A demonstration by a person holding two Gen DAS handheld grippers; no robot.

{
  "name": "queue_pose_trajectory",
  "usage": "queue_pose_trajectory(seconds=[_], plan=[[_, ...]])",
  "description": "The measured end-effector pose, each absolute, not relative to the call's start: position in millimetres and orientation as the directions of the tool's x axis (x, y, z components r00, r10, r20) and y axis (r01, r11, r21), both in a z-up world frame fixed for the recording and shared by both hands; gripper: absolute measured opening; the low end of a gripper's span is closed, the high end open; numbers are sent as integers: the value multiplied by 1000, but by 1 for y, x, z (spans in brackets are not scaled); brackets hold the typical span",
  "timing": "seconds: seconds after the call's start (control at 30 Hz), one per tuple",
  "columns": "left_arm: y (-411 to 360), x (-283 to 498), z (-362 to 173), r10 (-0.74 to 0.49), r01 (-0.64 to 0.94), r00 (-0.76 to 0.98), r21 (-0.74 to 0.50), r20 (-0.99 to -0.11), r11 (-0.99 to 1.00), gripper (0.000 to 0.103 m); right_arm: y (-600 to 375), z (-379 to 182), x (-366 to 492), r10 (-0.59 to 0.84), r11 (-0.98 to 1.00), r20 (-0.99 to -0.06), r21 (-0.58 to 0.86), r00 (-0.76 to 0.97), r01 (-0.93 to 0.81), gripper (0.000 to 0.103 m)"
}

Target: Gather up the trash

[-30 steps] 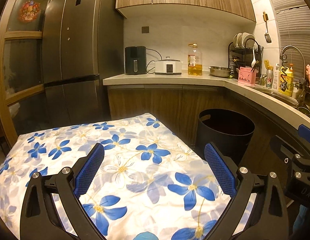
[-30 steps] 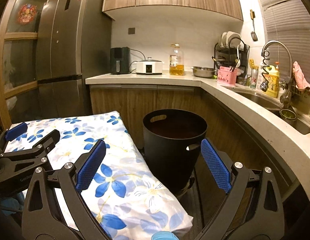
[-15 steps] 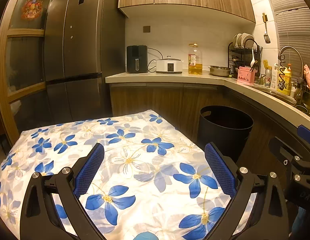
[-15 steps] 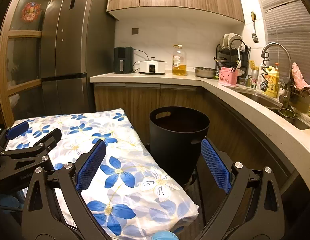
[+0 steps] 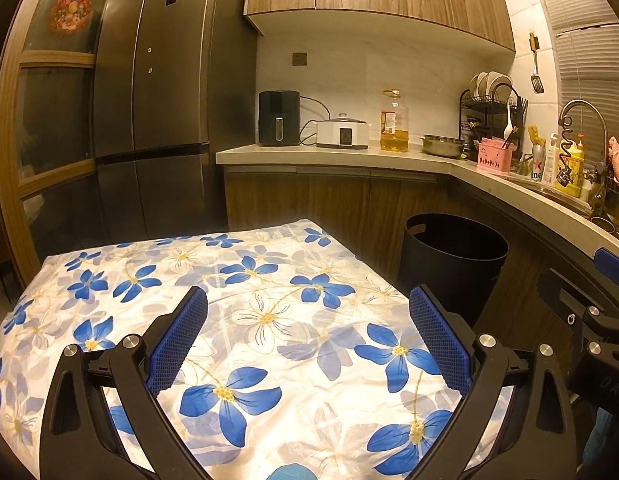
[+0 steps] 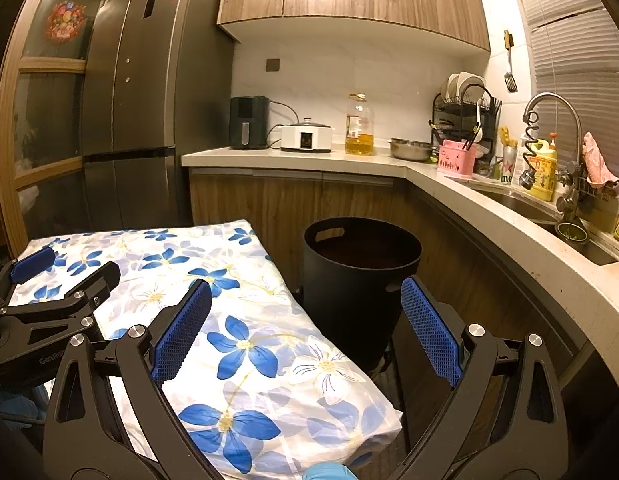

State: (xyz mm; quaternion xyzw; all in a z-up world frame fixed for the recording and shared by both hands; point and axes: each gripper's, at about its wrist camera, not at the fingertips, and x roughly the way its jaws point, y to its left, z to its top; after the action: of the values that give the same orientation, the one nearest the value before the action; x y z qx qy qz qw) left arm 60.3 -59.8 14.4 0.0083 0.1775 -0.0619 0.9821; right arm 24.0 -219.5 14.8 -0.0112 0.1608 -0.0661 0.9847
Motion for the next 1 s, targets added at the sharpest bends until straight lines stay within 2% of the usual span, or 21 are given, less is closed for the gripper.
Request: queue_pose_trajectory(seconds=[1.0], plan=[[-55, 59, 16, -112, 119, 930, -3, -351, 993, 97, -219, 17, 25, -135, 991, -309, -33, 941, 131, 94]])
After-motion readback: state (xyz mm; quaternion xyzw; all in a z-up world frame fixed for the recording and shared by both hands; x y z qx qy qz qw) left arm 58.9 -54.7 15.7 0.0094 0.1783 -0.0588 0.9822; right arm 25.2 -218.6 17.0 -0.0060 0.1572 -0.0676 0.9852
